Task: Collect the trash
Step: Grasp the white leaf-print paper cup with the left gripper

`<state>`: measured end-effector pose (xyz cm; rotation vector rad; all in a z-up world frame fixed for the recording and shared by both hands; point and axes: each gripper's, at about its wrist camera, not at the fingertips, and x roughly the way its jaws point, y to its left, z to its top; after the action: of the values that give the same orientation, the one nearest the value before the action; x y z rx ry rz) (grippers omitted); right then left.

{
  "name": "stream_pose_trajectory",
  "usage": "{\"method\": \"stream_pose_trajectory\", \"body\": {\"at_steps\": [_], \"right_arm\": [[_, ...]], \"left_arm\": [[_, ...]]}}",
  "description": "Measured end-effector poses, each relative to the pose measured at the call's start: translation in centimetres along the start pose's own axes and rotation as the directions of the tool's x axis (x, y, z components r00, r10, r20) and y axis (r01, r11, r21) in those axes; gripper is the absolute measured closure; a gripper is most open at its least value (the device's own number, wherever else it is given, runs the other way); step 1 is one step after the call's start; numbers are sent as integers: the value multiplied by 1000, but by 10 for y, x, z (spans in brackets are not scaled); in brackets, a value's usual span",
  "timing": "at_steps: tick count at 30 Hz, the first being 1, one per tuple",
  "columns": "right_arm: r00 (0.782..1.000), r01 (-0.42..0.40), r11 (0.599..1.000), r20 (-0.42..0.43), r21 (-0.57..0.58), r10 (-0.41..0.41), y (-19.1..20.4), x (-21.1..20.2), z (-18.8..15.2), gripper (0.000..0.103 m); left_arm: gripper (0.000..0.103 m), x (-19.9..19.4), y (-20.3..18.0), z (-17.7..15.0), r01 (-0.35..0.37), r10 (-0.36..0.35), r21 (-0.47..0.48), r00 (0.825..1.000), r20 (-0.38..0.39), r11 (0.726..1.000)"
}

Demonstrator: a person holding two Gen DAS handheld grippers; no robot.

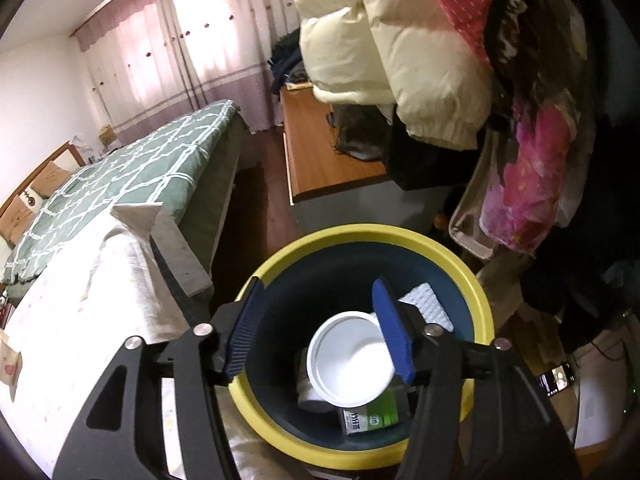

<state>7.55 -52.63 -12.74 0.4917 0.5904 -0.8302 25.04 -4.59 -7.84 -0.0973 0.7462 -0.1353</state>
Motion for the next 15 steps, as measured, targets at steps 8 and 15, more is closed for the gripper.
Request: {"method": "stream_pose_trajectory", "body": {"at_steps": [8,15], "right_arm": [[998,-56,998,1,-25,56,11,-2,-1,44],[995,-97,995,-8,-30,97,15,-2,-1,42]], "left_arm": [[5,58,-39,44,-50,44,-127,998,-53,991],[5,114,-55,72,-169,152,-233,984,-92,958]]}}
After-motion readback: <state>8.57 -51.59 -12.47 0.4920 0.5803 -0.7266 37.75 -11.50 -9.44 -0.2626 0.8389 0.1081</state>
